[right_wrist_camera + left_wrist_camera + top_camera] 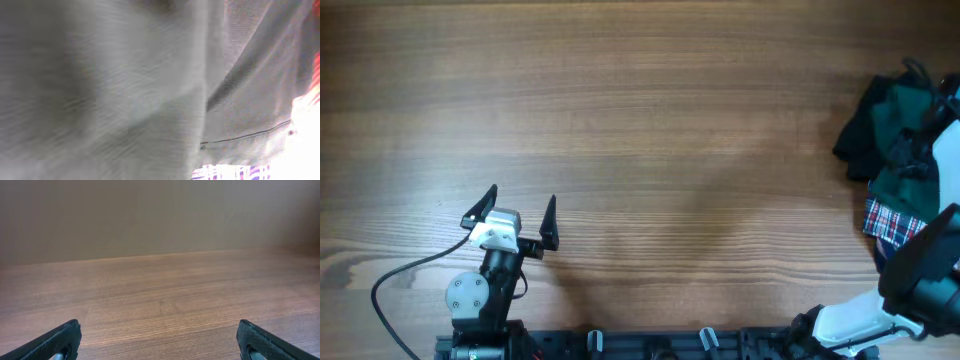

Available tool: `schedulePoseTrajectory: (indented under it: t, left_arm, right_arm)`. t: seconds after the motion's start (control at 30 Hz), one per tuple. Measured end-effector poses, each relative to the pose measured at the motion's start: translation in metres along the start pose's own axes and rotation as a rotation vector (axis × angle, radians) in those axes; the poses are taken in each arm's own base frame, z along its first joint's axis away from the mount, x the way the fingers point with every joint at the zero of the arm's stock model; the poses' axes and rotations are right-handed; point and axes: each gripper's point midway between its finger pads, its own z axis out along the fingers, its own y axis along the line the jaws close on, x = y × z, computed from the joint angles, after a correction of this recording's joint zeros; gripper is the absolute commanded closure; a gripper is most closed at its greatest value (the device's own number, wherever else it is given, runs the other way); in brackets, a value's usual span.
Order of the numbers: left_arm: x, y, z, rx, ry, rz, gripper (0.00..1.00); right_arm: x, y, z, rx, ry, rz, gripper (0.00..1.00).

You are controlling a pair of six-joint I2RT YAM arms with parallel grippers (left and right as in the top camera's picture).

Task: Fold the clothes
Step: 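Lift the green garment with the right gripper and carry it left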

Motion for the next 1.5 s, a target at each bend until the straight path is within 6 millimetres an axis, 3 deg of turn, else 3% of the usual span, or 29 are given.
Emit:
schedulePoseTrajectory:
  t: [0.23,0.63,0.9,1.07,1.23,1.33,1.5]
  left_arm:
    - [0.000,0.000,0.000,0.000,0.000,0.000,0.00]
    - [0.000,0.000,0.000,0.000,0.000,0.000,0.00]
    - [0.000,0.000,0.000,0.000,0.000,0.000,0.00]
    - [0.000,0.000,0.000,0.000,0.000,0.000,0.00]
    - [0.000,0.000,0.000,0.000,0.000,0.000,0.00]
    - [0.000,0.000,0.000,0.000,0.000,0.000,0.00]
    - [0.000,0.000,0.000,0.000,0.000,0.000,0.00]
  right_arm:
    - [-0.018,0.003,-0.054,-0.115,-0.149,0.038,0.96]
    - [-0.026,0.026,-0.115,-0.354,-0.287,0.065,0.96]
    - [-0.046,0.053,-0.196,-0.617,-0.427,0.075,0.96]
    - [-0.054,0.094,-0.267,-0.785,-0.526,-0.002,0.96]
    - [-0.048,0.134,-0.327,-0.938,-0.596,-0.059,0.96]
    - [-0.038,0.155,-0.343,-1.001,-0.584,-0.072,0.96]
    - [-0.007,0.214,-0.374,-1.137,-0.558,-0.186,0.96]
